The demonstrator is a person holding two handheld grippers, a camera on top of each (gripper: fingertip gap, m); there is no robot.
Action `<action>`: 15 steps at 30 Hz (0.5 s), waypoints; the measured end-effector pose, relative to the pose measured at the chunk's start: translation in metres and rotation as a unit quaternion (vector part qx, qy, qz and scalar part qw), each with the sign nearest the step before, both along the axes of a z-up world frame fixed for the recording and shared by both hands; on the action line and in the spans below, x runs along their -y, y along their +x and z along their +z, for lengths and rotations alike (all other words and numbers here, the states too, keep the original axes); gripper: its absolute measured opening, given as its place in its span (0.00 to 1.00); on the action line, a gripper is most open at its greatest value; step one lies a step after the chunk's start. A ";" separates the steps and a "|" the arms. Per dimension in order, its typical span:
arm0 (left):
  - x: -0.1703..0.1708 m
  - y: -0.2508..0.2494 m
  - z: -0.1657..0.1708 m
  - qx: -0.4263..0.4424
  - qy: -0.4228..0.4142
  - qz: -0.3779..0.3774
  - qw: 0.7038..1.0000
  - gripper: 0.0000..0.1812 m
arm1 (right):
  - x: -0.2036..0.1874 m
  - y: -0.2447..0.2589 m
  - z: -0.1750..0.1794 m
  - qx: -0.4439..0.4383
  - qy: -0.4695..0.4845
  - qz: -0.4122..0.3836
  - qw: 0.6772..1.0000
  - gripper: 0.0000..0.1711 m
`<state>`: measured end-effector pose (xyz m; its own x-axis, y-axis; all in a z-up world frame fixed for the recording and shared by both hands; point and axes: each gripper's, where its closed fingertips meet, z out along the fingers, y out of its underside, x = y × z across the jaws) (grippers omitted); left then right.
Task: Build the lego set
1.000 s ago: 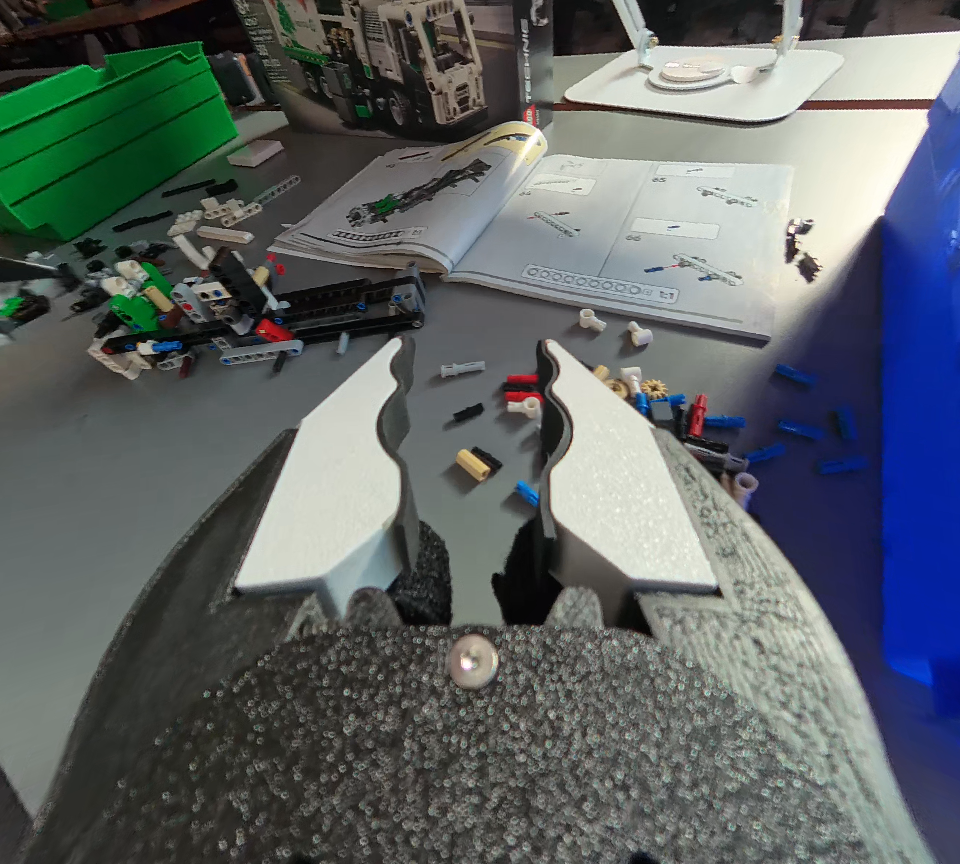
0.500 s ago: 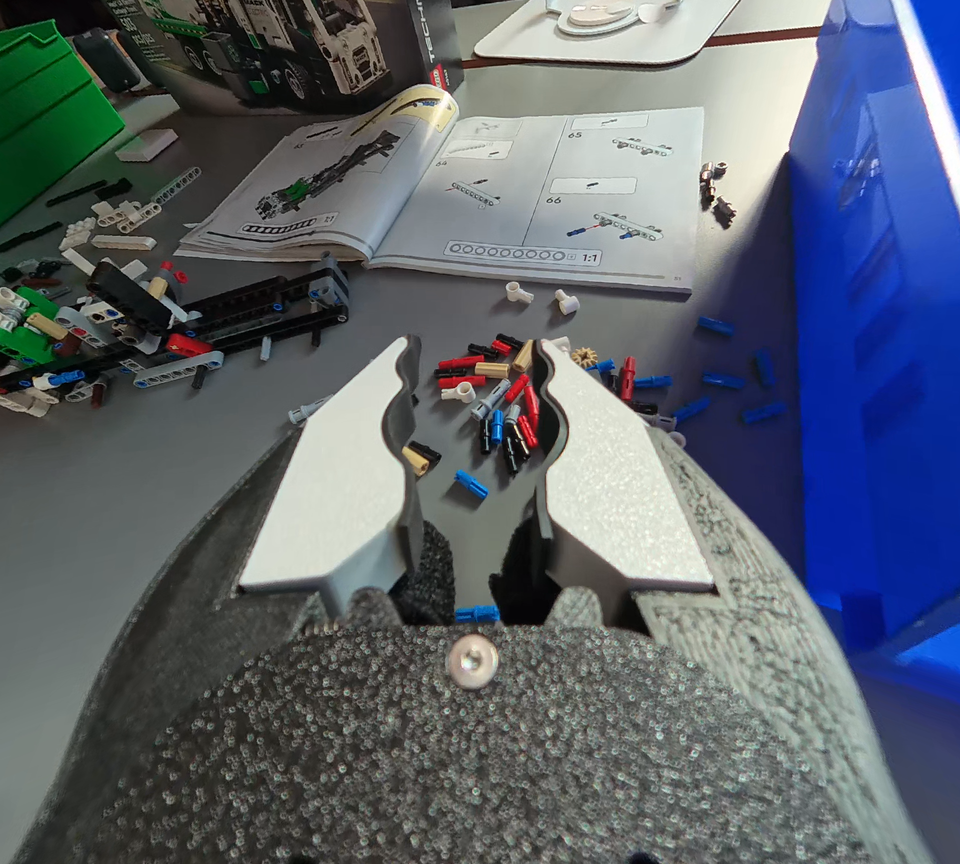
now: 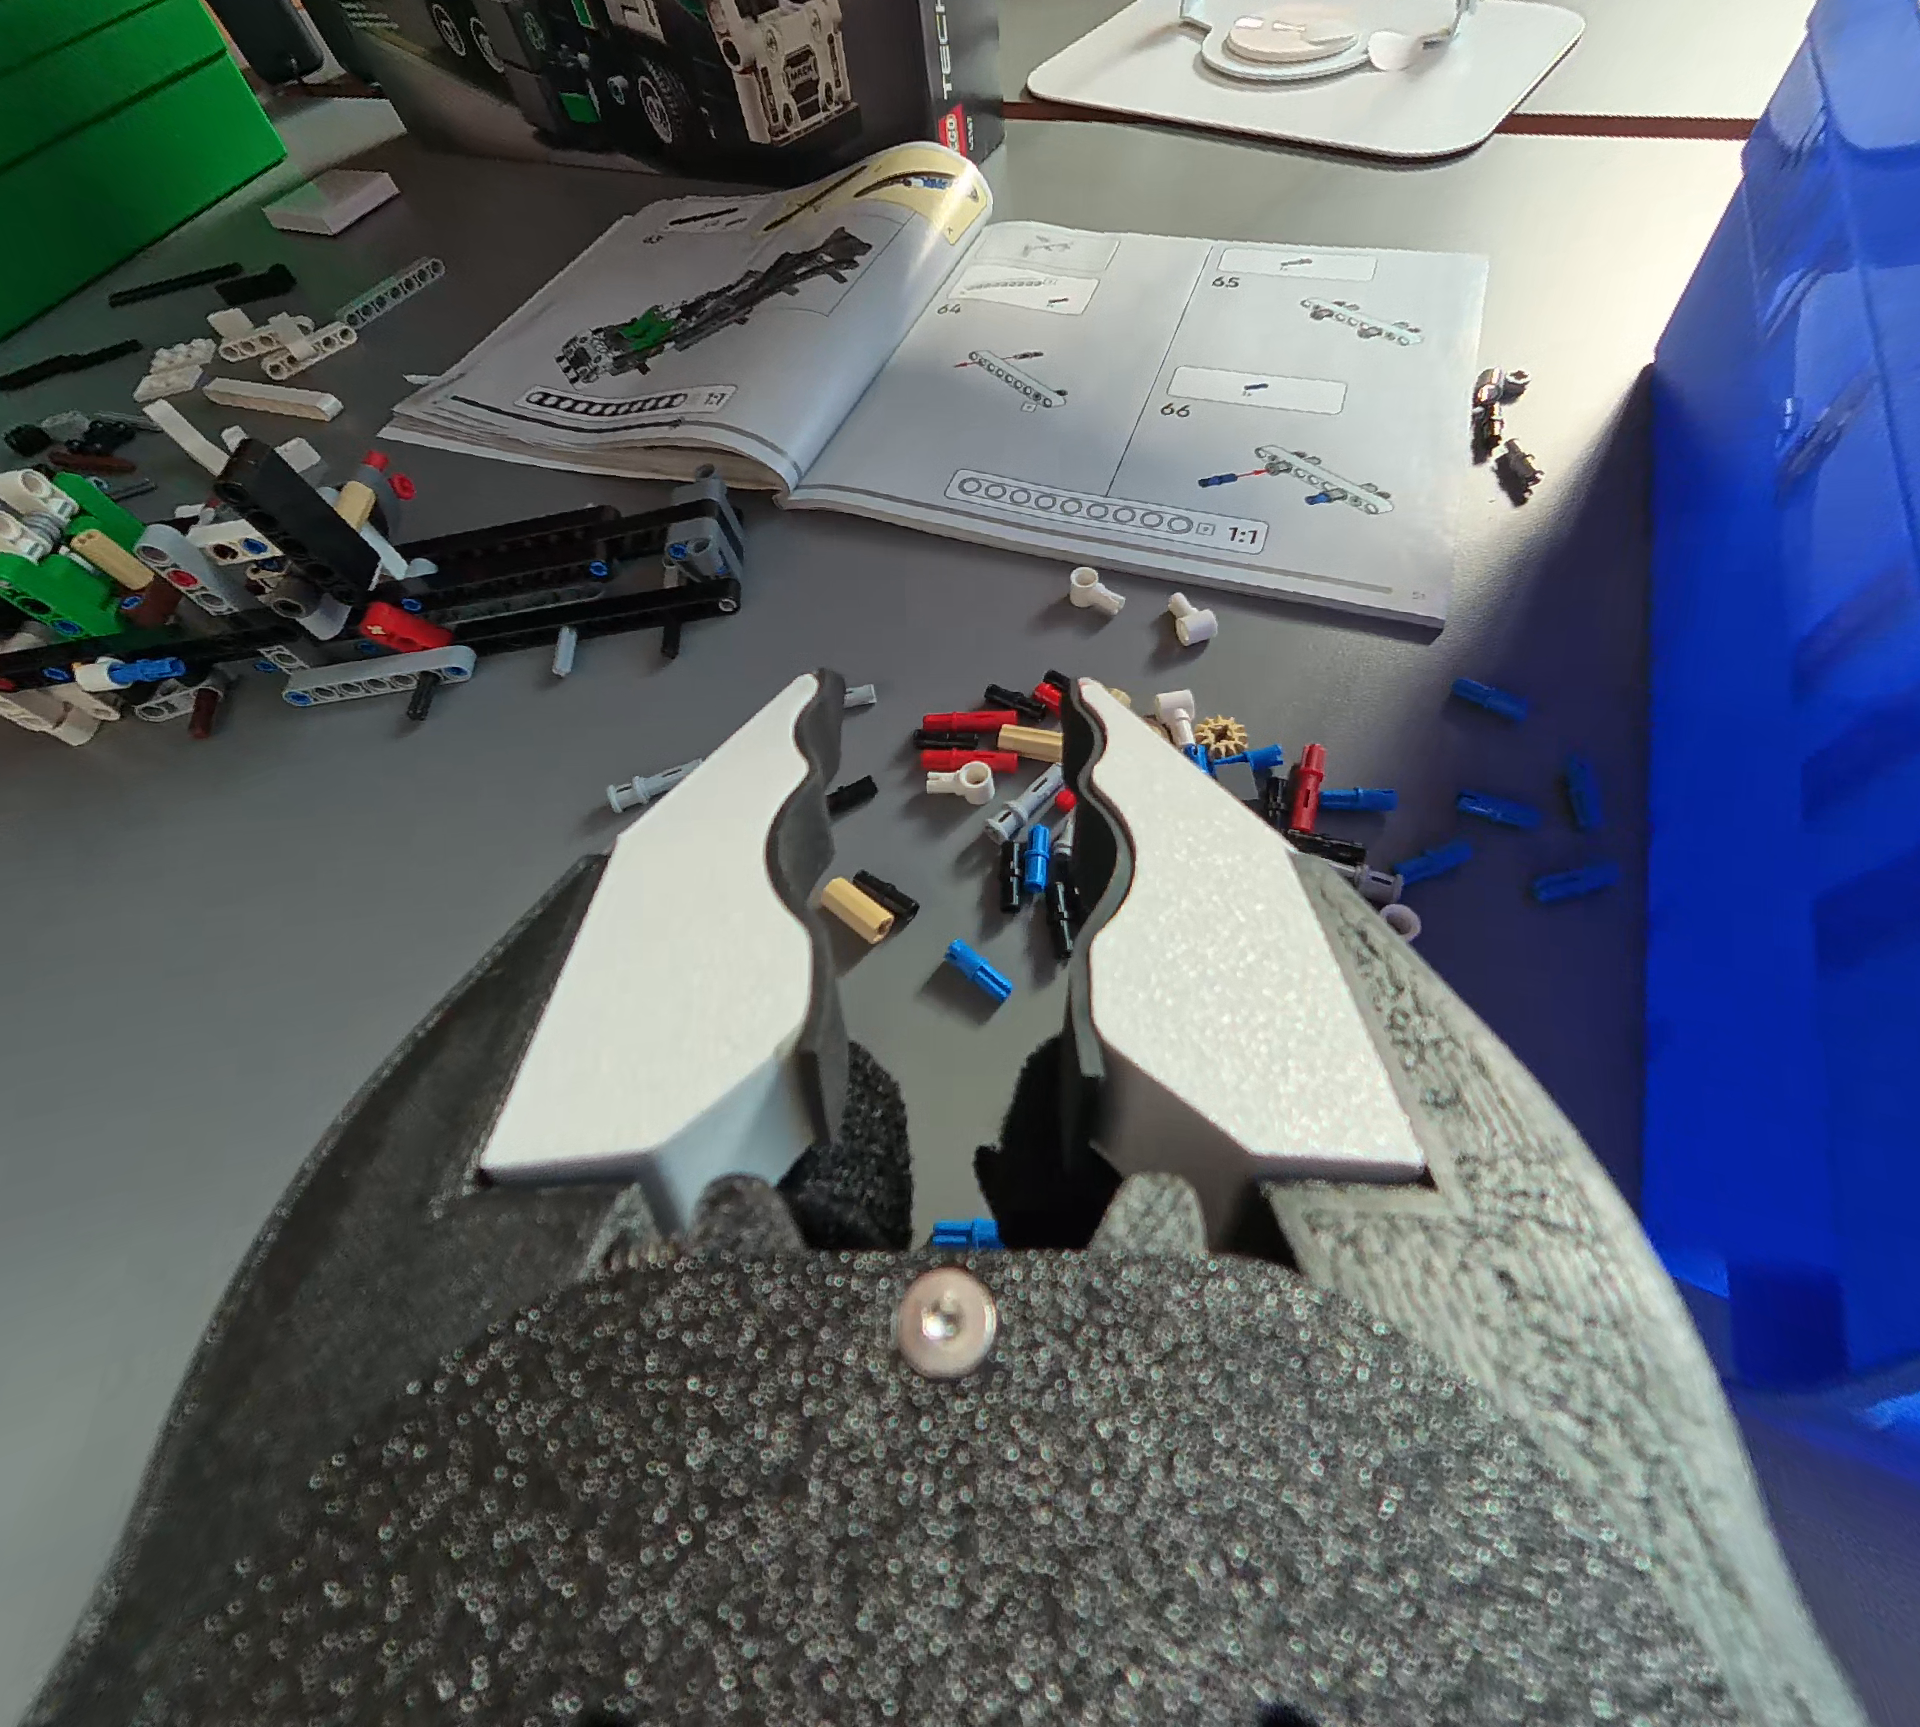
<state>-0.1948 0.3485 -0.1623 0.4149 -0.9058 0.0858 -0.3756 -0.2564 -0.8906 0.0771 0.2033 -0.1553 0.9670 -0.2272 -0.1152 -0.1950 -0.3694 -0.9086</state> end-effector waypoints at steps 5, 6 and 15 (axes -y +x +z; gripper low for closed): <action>0.001 0.000 0.001 0.004 0.001 -0.004 1.000 0.30 | -0.001 -0.002 -0.001 0.008 -0.004 0.003 1.000 0.24; 0.002 0.000 0.001 0.004 0.001 -0.006 1.000 0.30 | -0.001 -0.002 -0.001 0.009 -0.007 0.004 1.000 0.24; 0.005 0.001 0.007 0.017 0.016 -0.014 1.000 0.32 | -0.003 -0.007 -0.006 0.025 -0.026 0.015 0.999 0.24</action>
